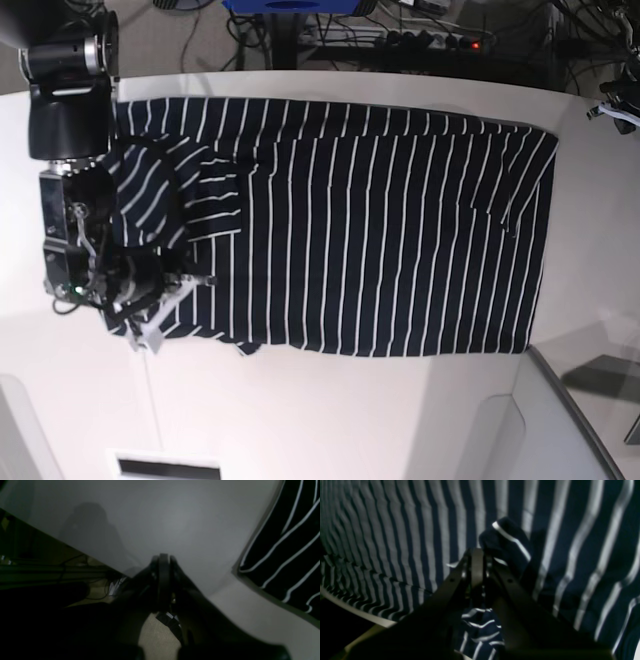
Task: Layout the t-shirt on the table in an organized manner, then fold the t-shirt properly
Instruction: 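Pull the shirt side outward with the right gripper to smooth it, then grasp the shirt edge corners with both grippers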
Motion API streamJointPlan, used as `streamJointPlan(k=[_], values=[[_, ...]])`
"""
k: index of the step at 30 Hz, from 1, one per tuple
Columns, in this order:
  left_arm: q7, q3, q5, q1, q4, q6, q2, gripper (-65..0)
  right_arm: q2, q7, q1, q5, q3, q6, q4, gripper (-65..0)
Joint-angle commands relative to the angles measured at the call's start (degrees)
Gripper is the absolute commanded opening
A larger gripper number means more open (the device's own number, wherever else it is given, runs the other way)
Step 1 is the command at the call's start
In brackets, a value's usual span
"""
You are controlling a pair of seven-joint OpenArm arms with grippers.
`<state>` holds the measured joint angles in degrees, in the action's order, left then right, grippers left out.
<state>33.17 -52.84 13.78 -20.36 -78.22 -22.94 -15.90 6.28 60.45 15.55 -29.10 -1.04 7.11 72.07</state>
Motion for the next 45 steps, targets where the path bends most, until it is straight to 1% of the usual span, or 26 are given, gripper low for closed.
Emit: streamJointPlan(k=[1,4,13,14,15,16,18,19,20,22,24,26,28,30,31,33,34,36,39,40,42,45], values=[[-1.2,-0.5,0.4,-0.3,-1.1,0.1,-1.3,-65.0,-0.2,-1.4,1.6,-0.5,-0.2,0.2,1.4,-65.0],[-1.2,-0.5,0.4,-0.3,-0.9,0.1,-1.3,-65.0,-0.9,-1.8,1.8,-0.5,-0.3,0.2,1.3,-65.0],[-1.2,-0.4,0.4,-0.3,-0.9,0.1,-1.3,-65.0,-0.7,-1.8,2.4,-0.4,-0.3,0.2,-1.9,-65.0],[-1.2,-0.3,0.4,-0.3,-0.9,0.1,-1.3,-65.0,-0.7,-1.5,2.5,-0.4,-0.3,0.1,-2.6,-63.9],[-1.2,-0.2,0.4,-0.3,-0.9,0.1,-1.3,-65.0,-0.7,-1.5,2.5,-0.4,-0.3,0.0,-2.9,-60.3],[-1.2,-0.1,0.4,-0.3,-1.0,0.1,-1.3,-65.0,-0.7,-1.5,2.5,-0.4,-0.3,0.0,-2.9,-56.4],[-1.2,0.0,0.4,-0.3,-1.2,0.1,-1.3,-65.0,-0.8,-1.4,2.5,-0.4,-0.3,0.0,-2.5,-46.5],[-1.2,0.0,0.4,-0.3,-1.2,0.1,-1.3,-65.0,-0.8,-1.4,2.5,-0.4,-0.1,0.0,-2.4,-43.1],[-1.2,0.0,0.4,-0.3,-1.2,0.1,-1.3,-65.0,-0.8,-1.4,2.5,-0.4,-0.1,0.0,-1.8,-41.9],[-1.2,0.0,0.4,-0.3,-1.2,0.0,-1.2,-65.0,-0.4,-1.4,2.3,-0.4,0.0,-0.1,1.5,-42.3],[-1.2,0.0,0.4,-0.4,-1.2,-0.3,-1.0,-65.0,0.0,-0.7,0.3,-0.4,0.1,-0.1,7.2,-42.5],[-1.2,0.0,0.4,-0.5,-1.3,-0.4,-0.8,-65.0,1.0,0.8,-3.6,-0.6,3.3,-0.9,15.4,-44.9],[-1.2,0.0,0.9,-2.0,-2.6,-0.4,-0.7,-65.0,-0.8,2.5,-9.2,-0.6,10.0,-5.1,23.4,-48.2],[-1.2,0.0,0.9,-3.4,-4.9,-0.5,0.6,-65.0,-4.0,2.8,-15.4,-0.6,18.6,-10.1,30.5,-50.3],[-1.2,-0.1,0.9,-4.3,-5.8,-0.7,1.2,-65.0,-5.9,2.5,-18.1,-0.6,22.4,-11.6,33.1,-50.4],[-1.2,0.0,0.9,-5.9,-6.6,-2.6,1.9,-65.0,-9.9,1.5,-23.7,-0.7,28.7,-12.1,37.3,-50.6],[-1.2,0.0,0.9,-6.3,-6.1,-4.3,2.6,-65.0,-11.3,0.9,-26.2,-0.7,30.5,-11.4,38.6,-50.6],[-1.2,-0.4,0.9,-6.5,-5.1,-8.2,4.3,-65.0,-12.6,-1.1,-30.8,-1.6,32.8,-7.7,39.0,-50.6],[-1.3,-0.5,0.9,-6.3,-3.5,-12.1,6.3,-65.0,-12.7,-7.1,-38.1,-10.7,35.8,0.8,37.9,-50.3],[-1.3,-0.5,0.9,-6.1,-3.4,-13.1,7.0,-65.0,-12.7,-9.1,-39.9,-13.9,36.7,2.2,37.8,-50.1],[-1.3,-0.5,0.9,-5.5,-3.9,-15.4,8.5,-65.0,-12.3,-12.0,-42.2,-20.1,38.5,3.8,36.9,-49.5],[-1.3,-0.5,0.9,-4.7,-5.5,-16.5,9.4,-65.0,-10.4,-10.7,-42.7,-25.8,41.6,4.2,32.8,-42.5]])
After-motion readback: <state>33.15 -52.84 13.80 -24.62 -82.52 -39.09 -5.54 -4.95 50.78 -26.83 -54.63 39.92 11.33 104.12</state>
